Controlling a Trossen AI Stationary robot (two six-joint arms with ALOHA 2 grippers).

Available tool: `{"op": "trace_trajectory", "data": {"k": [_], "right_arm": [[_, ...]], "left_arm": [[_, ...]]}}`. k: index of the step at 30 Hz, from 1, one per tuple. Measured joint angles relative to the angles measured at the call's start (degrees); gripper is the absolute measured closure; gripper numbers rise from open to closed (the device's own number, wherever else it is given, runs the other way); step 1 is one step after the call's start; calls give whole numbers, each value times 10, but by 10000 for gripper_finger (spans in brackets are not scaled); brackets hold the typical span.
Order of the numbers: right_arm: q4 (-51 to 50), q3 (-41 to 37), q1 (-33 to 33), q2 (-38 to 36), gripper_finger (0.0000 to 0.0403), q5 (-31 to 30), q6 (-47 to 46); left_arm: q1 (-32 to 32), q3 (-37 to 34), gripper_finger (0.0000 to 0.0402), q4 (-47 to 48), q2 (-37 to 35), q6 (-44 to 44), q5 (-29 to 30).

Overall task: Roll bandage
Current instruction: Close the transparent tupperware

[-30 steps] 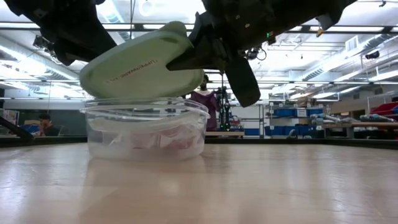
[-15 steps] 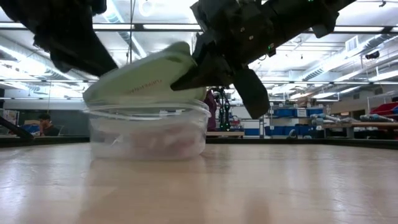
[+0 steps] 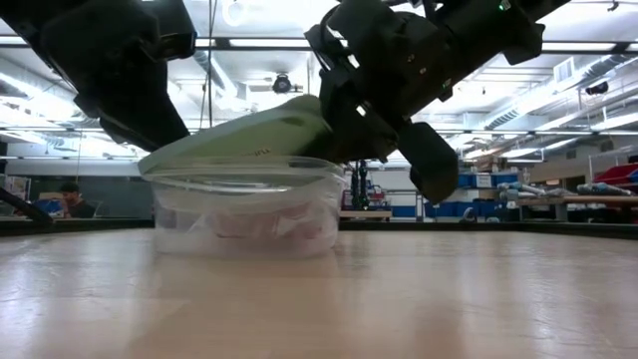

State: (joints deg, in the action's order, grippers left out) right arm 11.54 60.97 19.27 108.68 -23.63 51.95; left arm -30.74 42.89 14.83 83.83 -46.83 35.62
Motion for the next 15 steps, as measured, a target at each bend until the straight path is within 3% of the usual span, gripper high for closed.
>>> {"op": "trace_trajectory", "data": {"k": [9, 15], "right_arm": [[-18, 1, 0, -2, 272, 7, -29], [-26, 0, 11, -8, 253, -20, -6]], "left_arm": [[0, 0, 239, -1, 0, 3, -2], [0, 0, 239, -1, 0, 1, -3]]}}
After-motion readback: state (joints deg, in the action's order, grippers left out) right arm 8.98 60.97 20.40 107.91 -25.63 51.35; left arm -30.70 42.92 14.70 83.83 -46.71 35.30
